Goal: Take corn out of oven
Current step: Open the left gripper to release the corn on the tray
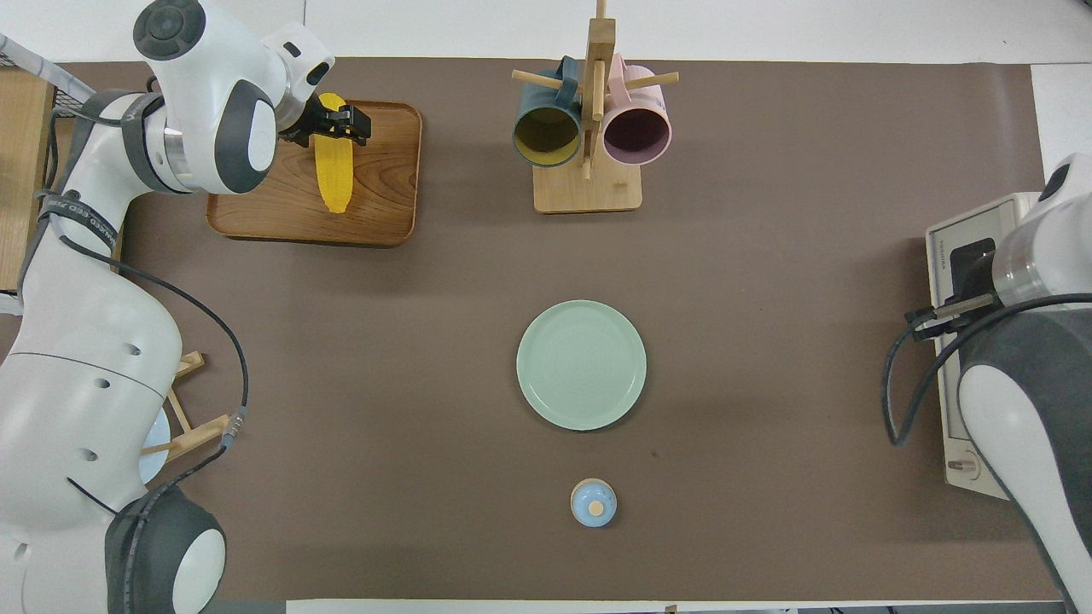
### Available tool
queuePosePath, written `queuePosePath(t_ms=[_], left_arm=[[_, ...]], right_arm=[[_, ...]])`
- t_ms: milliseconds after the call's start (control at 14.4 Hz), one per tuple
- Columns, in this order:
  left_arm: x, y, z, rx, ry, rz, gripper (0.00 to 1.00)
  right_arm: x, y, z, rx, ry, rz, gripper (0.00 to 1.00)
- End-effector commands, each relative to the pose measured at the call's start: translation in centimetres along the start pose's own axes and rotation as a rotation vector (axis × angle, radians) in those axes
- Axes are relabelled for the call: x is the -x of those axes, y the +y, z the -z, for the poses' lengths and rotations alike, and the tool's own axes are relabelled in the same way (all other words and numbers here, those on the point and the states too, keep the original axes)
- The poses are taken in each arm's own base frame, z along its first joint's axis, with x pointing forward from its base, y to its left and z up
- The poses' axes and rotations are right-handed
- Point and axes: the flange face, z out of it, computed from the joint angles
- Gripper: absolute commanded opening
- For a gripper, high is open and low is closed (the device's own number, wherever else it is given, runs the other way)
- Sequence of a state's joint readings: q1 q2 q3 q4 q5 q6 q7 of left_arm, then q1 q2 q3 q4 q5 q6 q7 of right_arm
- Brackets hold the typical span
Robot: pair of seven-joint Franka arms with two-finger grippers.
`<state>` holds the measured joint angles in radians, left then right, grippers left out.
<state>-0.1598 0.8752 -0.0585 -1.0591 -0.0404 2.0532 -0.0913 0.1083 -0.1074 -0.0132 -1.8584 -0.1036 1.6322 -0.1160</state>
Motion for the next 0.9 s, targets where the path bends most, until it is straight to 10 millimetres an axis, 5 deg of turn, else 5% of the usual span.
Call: queuePosePath(t_ms=[0, 139, 208, 347, 833], left_arm=[[0.4, 0.0, 3.7, -0.013, 0.002, -0.013, 1.00], [0.9, -0.2, 5.8, -0.017, 0.001, -0.006, 1.00], [1.1, -0.3, 6.9, -0.018, -0.014, -0.001, 1.00], [1.6, -2.1, 10.5, -0.046, -0.021, 0.023, 1.00], [8.3, -3.6, 22.0, -0.093, -0.087, 0.047, 1.00]], right_arm=[[-0.4, 0.3, 0.5, -0.047, -0.005, -0.041, 0.00], [-0.1, 0.9, 0.3, -0.051, -0.019, -0.051, 0.01], [0.2, 1.7, 0.1, -0.055, -0.034, -0.065, 0.19], [0.4, 2.2, 0.0, -0.057, -0.037, -0.072, 1.00], [-2.6, 3.9, 0.6, -0.067, -0.094, -0.102, 1.00]])
